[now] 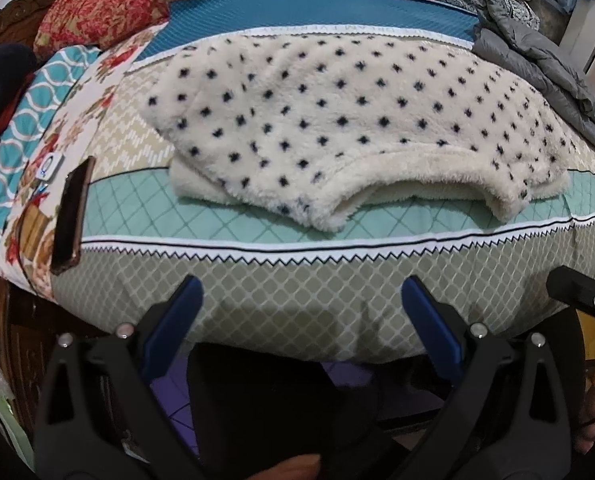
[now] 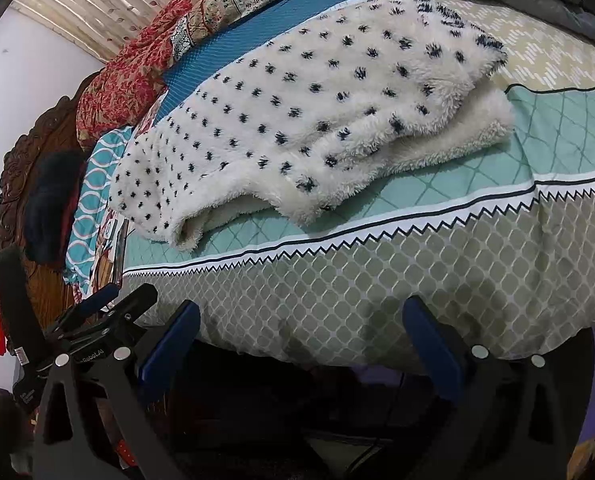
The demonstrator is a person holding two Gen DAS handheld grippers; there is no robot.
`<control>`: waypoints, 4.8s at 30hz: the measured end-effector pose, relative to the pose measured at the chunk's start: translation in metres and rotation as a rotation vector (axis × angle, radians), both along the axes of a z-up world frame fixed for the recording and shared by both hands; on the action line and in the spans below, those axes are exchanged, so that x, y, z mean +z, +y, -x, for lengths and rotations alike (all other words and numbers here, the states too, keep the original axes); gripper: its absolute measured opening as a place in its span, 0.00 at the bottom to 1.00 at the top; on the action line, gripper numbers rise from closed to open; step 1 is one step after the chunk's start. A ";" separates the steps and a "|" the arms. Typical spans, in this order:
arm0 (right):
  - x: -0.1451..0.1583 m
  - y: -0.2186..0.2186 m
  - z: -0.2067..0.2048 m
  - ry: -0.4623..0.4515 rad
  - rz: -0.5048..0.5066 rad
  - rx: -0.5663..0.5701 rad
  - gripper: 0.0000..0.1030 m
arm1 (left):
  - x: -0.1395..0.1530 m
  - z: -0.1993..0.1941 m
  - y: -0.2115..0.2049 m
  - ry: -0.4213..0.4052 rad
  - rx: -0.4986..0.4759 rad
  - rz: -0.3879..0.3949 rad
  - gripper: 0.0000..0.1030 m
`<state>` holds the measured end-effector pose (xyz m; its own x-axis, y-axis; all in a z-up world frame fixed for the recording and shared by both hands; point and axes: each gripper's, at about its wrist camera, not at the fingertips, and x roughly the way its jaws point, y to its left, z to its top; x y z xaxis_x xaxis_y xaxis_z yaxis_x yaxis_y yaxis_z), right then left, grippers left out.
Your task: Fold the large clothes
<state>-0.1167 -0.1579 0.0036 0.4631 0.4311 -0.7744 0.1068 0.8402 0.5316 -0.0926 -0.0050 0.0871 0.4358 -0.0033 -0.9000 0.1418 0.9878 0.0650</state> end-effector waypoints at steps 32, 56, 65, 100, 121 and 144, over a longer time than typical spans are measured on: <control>-0.002 0.003 -0.002 0.002 0.002 0.002 0.22 | -0.017 0.000 0.002 0.092 -0.006 0.022 0.93; -0.002 0.003 -0.002 0.004 0.001 0.001 0.22 | -0.021 -0.001 0.006 0.132 0.010 0.011 0.93; -0.002 0.003 -0.002 0.004 0.001 0.001 0.22 | -0.026 -0.002 0.005 0.146 0.011 0.009 0.93; -0.005 0.005 -0.001 0.010 -0.004 -0.003 0.22 | -0.033 -0.002 0.005 0.149 0.005 -0.062 0.93; -0.004 0.009 0.002 0.012 -0.010 -0.005 0.22 | -0.036 0.000 0.003 0.163 -0.019 -0.062 0.93; -0.003 0.006 0.001 0.017 -0.016 -0.005 0.22 | -0.037 0.001 -0.002 0.174 -0.038 -0.064 0.93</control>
<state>-0.1178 -0.1517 0.0003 0.4524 0.4411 -0.7751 0.1201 0.8310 0.5431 -0.0931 -0.0072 0.0502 0.2743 0.0431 -0.9607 0.1931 0.9762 0.0990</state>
